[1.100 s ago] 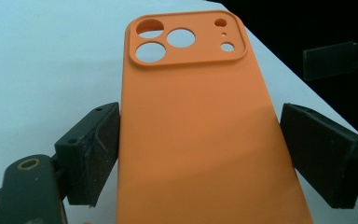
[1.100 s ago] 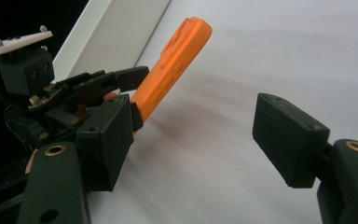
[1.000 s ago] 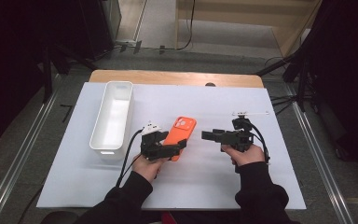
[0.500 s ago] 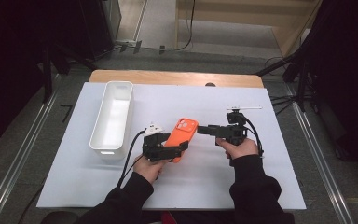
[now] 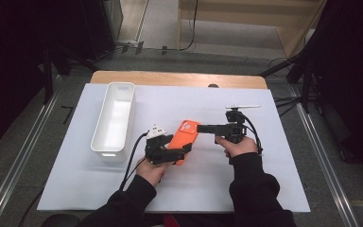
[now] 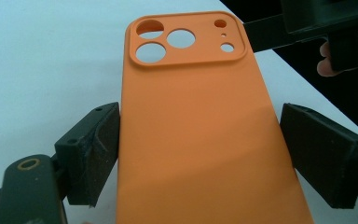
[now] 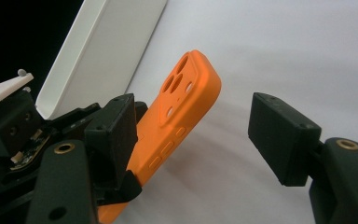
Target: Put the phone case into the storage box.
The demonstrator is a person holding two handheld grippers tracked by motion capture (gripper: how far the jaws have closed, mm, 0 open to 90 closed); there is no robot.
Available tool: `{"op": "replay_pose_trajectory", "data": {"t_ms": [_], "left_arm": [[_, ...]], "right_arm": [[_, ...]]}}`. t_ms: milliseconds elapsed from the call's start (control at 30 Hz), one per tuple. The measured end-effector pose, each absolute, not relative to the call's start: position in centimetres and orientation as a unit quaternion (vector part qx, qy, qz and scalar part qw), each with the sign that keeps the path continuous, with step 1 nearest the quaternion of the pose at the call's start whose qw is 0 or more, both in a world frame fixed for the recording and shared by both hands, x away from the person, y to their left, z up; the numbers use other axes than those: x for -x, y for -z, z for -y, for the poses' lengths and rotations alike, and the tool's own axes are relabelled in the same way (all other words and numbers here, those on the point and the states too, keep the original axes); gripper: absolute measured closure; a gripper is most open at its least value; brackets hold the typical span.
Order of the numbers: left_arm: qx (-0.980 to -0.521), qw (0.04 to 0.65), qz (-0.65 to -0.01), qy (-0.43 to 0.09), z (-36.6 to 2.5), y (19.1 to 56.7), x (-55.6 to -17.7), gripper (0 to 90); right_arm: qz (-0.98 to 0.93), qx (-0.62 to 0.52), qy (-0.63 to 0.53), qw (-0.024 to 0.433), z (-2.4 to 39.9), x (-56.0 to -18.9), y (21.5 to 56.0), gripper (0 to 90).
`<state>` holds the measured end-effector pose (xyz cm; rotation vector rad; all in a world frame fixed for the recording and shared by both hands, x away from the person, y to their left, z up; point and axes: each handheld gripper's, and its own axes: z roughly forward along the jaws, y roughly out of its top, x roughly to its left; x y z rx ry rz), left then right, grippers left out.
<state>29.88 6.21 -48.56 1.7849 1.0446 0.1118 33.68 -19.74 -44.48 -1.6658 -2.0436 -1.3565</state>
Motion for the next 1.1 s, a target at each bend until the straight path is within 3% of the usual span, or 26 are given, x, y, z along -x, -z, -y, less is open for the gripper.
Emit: {"op": "replay_pose_trajectory", "data": {"t_ms": [1100], "left_arm": [[-0.742, 0.511, -0.429, -0.058, -5.8, 48.6, -29.9, 14.4]], "right_arm": [[0.659, 0.589, 0.450, 0.127, 18.4, -35.4, 45.3, 52.7]]}}
